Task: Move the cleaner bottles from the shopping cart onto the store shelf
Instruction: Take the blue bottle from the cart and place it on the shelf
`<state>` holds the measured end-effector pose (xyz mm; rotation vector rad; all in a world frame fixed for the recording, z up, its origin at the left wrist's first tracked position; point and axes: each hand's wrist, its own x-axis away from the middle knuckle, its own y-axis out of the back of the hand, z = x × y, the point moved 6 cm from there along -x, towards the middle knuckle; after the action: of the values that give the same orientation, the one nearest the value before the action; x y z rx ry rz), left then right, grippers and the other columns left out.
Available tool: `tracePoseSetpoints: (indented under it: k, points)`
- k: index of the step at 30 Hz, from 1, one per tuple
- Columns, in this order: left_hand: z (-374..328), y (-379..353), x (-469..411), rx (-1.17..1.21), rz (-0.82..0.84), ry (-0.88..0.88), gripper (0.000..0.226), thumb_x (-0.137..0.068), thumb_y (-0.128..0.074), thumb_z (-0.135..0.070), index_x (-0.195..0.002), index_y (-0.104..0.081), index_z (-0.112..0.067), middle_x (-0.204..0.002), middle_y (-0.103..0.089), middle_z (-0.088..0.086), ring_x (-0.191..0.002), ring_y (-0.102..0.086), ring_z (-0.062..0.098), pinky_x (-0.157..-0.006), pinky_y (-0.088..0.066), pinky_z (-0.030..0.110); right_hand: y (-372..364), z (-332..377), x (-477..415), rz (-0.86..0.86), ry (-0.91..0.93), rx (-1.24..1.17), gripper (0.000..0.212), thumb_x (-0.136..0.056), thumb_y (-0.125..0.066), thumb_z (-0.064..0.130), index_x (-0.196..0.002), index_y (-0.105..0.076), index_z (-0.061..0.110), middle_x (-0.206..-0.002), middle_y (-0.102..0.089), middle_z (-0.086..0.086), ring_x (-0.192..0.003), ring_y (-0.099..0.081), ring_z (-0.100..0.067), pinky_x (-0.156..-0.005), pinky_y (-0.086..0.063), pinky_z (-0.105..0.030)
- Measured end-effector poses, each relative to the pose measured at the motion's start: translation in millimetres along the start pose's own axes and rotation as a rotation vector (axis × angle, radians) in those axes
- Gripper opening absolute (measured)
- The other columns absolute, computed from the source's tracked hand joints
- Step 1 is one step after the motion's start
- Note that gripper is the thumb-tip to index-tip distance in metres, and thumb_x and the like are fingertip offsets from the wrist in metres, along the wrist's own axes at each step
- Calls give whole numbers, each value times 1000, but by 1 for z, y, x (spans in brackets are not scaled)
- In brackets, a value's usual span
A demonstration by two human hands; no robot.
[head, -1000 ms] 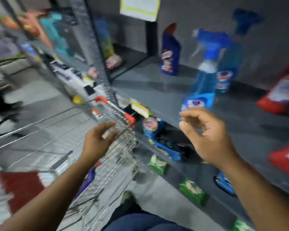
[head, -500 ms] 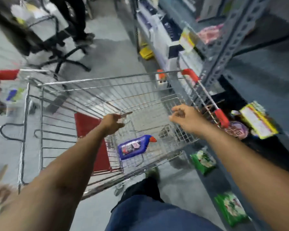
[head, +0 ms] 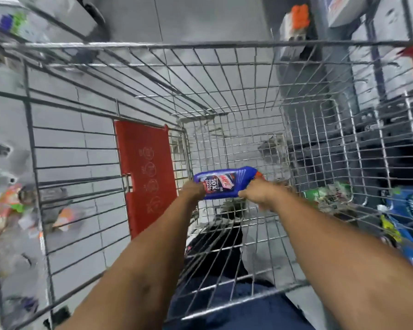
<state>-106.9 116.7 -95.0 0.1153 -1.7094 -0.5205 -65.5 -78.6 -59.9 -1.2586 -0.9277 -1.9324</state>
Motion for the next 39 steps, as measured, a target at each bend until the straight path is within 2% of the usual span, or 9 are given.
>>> tracePoseSetpoints:
  k: [2, 4, 8, 11, 16, 23, 27, 32, 39]
  points:
    - [0, -1, -4, -13, -88, -5, 30, -90, -49, -20, -99, -62, 5, -102, -68, 19, -91, -66, 30, -84, -55, 35, -7, -13, -11, -1, -122, -231, 10, -89, -60, 20, -84, -53, 19, -85, -54, -1, -77, -50, -16, -82, -42, -33]
    - [-2, -1, -11, -106, -141, -6, 31, -90, -48, -23, -103, -63, 2, -109, -69, 19, -101, -66, 33, -92, -54, 42, -18, -23, -23, 38, -244, -462, 18, -91, -61, 29, -98, -52, 15, -91, -56, -3, -82, -52, -18, -83, -44, -36]
    - [-10, -11, -9, -367, -86, -85, 24, -91, -45, -14, -101, -62, 0, -98, -66, 12, -90, -65, 27, -85, -56, 39, -33, -27, -51, -18, -342, -885, 34, -88, -65, 33, -112, -53, 14, -106, -60, -6, -99, -54, -24, -104, -43, -44]
    - [-25, -6, -11, -529, -184, -200, 22, -86, -53, -12, -105, -59, -4, -94, -62, 9, -89, -64, 28, -77, -54, 35, -36, -31, -67, -172, -324, -1013, 30, -84, -70, 25, -107, -60, 9, -103, -66, -2, -86, -60, -21, -87, -49, -39]
    - [-53, -19, -31, -811, 16, -585, 53, -75, -72, -23, -123, -51, -14, -121, -58, 13, -111, -57, 30, -98, -48, 43, -44, -41, -80, -251, -291, -1070, 15, -81, -73, 27, -74, -59, 25, -82, -66, 7, -75, -64, -15, -70, -47, -34]
    - [-66, -15, -48, -990, 173, -580, 49, -63, -81, -24, -106, -60, -17, -103, -67, 6, -85, -55, 20, -75, -43, 30, -36, -32, -85, -330, -203, -918, 22, -77, -74, 33, -92, -65, 20, -92, -73, -1, -85, -70, -26, -88, -57, -43]
    - [-70, -5, -34, -883, 146, -599, 42, -55, -84, -27, -89, -60, -20, -88, -65, 3, -79, -56, 22, -68, -43, 30, 2, -10, -64, -298, -23, -747, 25, -81, -72, 30, -101, -63, 19, -92, -69, 0, -79, -64, -21, -75, -49, -32]
    - [-104, 1, 20, -671, 133, -740, 50, -49, -85, -30, -94, -64, -23, -85, -66, -3, -83, -63, 20, -66, -42, 25, 61, 1, -12, -407, 197, -637, 33, -73, -76, 38, -101, -62, 24, -107, -70, 0, -98, -67, -22, -91, -53, -40]
    - [-145, -6, 143, -351, 208, -1004, 45, -43, -89, -21, -82, -67, -23, -78, -75, 2, -72, -66, 22, -74, -58, 39, 124, 7, 143, -776, 444, -640, 53, -67, -74, 44, -116, -61, 25, -107, -69, 7, -98, -67, -17, -91, -54, -36]
